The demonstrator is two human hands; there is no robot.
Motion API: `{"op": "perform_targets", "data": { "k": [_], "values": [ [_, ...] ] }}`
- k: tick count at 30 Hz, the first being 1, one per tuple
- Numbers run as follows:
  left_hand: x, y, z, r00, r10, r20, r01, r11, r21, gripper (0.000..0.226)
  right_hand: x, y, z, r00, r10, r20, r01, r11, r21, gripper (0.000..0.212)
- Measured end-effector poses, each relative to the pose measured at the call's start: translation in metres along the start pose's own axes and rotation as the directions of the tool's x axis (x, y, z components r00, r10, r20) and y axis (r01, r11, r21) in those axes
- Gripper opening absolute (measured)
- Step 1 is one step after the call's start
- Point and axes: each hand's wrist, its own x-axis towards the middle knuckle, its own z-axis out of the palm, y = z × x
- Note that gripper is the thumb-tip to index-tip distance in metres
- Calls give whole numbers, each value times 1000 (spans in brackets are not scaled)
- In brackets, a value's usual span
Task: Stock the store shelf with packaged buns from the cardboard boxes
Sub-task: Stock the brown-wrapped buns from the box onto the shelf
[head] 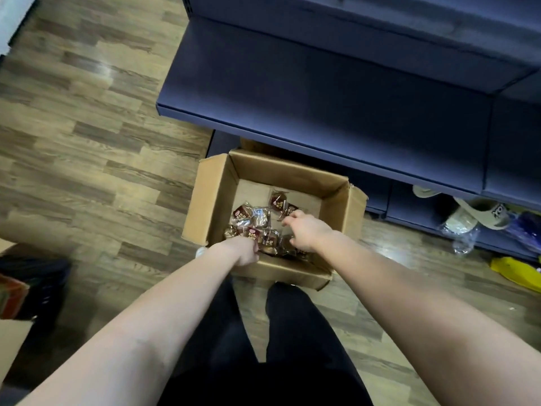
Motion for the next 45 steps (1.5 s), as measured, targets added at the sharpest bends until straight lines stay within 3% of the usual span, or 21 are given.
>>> {"op": "perform_targets", "data": {
  "k": [5,8,13,19,23,27,31,36,38,41,45],
  "values": [
    [56,-22,8,1000,4,-7,-3,996,85,41,48,17,40,985,171,-9,-168,974,150,64],
    [93,-36,10,999,-14,-43,19,993,118,42,85,14,71,985,161,53,-168,969,181,64],
    [172,-56,14,991,2,-130,16,990,141,40,164,17,114,979,203,1,-196,945,262,69],
    [281,-66,26,965,84,-248,-27,974,224,65,257,64,150,933,346,-100,-301,902,310,78],
    [342,-63,36,962,135,-237,-39,928,371,77,298,103,168,901,432,-47,-421,895,147,92],
    [377,-61,43,972,125,-198,-14,875,484,92,317,125,189,915,399,-64,-400,917,5,95],
    [382,-60,47,971,119,-208,17,830,557,92,314,117,206,937,336,-95,-348,923,-165,69],
    [363,-57,42,939,234,-251,-30,786,618,92,298,111,194,954,253,-161,-279,946,-167,69],
    [346,-58,38,915,273,-298,-43,799,600,92,288,107,182,953,236,-190,-257,961,-99,64],
    [305,-56,25,881,277,-385,-50,862,505,87,257,95,159,923,292,-249,-249,949,192,50],
    [237,-40,6,886,161,-435,2,936,352,84,201,68,116,889,315,-333,-241,939,246,47]
  ]
}}
